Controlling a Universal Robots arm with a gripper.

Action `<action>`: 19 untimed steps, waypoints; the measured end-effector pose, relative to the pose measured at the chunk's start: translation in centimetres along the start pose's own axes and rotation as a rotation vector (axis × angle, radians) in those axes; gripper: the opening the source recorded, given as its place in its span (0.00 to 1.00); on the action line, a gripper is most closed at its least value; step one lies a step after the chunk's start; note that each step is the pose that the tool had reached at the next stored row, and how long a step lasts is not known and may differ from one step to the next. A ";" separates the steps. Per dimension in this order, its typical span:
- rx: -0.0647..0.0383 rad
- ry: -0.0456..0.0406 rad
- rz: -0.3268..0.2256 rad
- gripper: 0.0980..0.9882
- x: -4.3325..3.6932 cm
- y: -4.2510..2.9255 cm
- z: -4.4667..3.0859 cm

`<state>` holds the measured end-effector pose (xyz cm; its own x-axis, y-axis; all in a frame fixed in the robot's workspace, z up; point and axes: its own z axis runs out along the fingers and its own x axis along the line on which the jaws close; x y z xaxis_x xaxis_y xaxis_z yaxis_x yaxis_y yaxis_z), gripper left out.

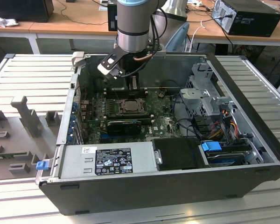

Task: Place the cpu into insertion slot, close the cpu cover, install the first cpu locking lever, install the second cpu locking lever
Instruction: 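Install the first cpu locking lever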

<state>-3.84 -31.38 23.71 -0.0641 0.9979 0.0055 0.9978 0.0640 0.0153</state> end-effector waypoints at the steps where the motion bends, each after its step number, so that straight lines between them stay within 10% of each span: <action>1: 0.000 0.0000 0.000 0.01 0.00 0.00 -0.03; 19: 0.000 0.0000 0.000 0.01 0.00 0.01 -0.77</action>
<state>-3.84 -31.38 24.48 -0.0641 0.9979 0.0055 0.9978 0.0640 0.0153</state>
